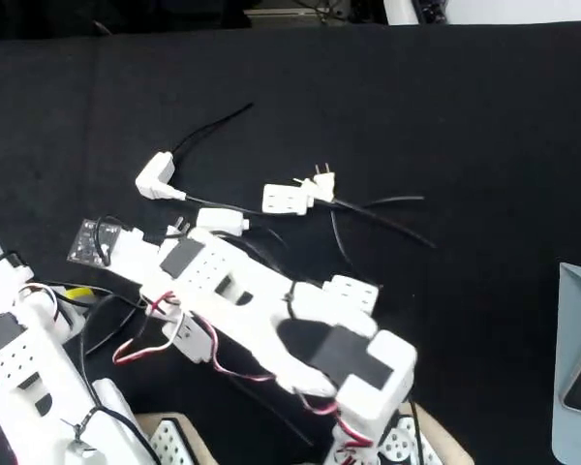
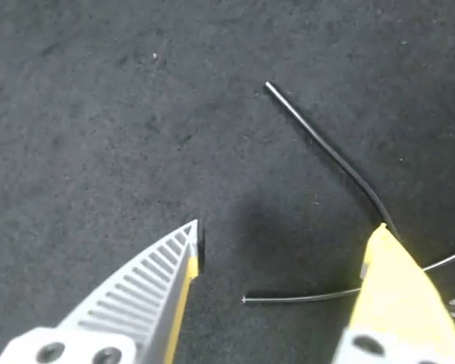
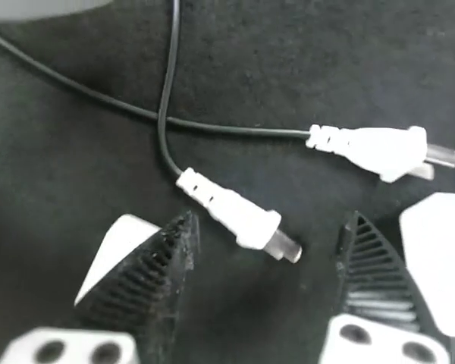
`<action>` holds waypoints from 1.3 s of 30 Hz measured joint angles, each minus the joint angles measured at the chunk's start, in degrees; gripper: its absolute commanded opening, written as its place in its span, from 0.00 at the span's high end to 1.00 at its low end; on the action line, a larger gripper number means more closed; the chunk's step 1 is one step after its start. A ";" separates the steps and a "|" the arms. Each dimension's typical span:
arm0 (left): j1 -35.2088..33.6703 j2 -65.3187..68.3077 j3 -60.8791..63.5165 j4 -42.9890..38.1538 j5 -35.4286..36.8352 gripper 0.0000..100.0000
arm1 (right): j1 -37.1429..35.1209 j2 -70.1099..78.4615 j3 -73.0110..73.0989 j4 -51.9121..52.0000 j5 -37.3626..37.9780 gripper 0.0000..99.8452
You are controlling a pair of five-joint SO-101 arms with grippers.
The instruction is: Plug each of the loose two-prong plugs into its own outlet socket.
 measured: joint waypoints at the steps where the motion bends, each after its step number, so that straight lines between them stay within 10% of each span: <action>1: 0.00 0.00 0.00 0.00 0.00 0.66 | 0.09 1.05 -0.53 -0.09 0.00 0.70; 14: 0.00 0.00 1.05 -0.09 0.00 0.66 | 1.67 5.98 -1.67 -0.44 0.09 0.99; 39: 0.00 0.00 1.05 -0.18 0.00 0.66 | 19.87 -31.21 29.63 -0.35 -7.82 0.98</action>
